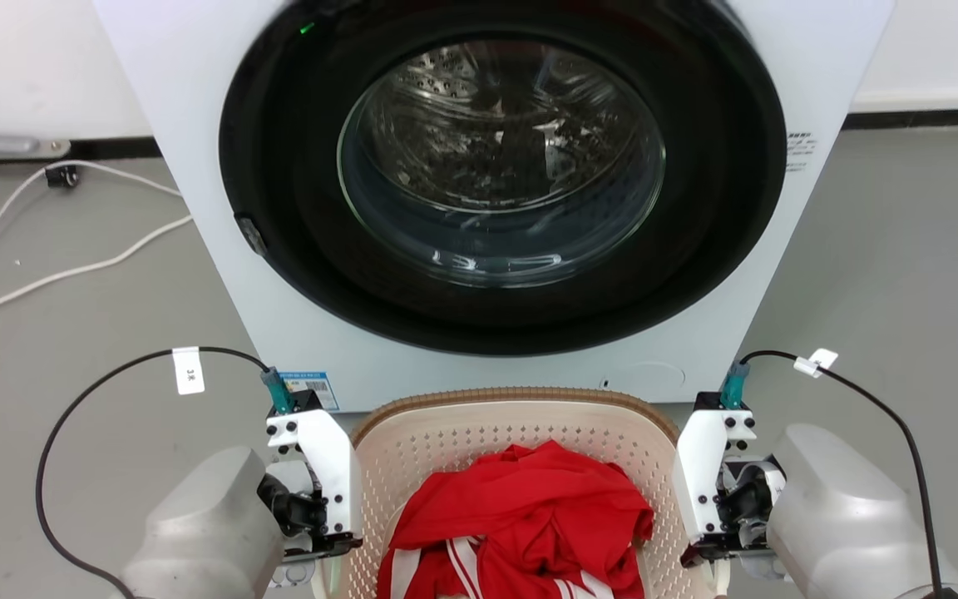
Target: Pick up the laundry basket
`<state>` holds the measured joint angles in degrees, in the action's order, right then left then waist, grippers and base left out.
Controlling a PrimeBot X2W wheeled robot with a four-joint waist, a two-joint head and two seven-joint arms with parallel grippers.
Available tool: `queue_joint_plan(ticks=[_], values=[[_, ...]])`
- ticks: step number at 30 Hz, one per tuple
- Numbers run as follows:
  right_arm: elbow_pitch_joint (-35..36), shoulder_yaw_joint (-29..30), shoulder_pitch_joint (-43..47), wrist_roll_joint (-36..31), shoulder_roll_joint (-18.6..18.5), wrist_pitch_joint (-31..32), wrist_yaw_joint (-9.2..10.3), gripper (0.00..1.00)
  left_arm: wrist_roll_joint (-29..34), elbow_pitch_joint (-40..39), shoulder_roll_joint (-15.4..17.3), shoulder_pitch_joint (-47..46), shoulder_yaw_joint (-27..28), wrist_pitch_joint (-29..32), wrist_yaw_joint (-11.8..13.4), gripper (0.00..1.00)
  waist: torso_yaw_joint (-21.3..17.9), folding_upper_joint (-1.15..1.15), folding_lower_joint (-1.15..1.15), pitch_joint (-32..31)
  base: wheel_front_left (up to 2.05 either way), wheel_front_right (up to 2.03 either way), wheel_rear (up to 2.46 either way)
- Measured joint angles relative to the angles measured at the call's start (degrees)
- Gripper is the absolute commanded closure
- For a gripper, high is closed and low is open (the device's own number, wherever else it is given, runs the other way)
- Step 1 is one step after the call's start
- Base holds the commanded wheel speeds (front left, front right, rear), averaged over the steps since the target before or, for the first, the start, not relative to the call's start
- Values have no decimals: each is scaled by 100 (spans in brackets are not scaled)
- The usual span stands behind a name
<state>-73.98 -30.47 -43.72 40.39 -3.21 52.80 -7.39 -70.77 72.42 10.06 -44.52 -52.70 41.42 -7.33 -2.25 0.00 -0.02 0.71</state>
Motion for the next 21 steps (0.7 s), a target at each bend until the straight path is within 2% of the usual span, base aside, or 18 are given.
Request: queue_joint_plan(ticks=[9, 21], values=[[-1, 218, 48, -283, -5, 51, 0, 100, -15, 64, -87, 75, 0, -51, 1, 100, 6, 0, 0, -290, 0, 0, 0], [0, 420, 57, -481, 3, -25, 0, 100, -2, 94, -111, 75, -26, -258, 0, 100, 54, 0, 2, -354, 0, 0, 0]])
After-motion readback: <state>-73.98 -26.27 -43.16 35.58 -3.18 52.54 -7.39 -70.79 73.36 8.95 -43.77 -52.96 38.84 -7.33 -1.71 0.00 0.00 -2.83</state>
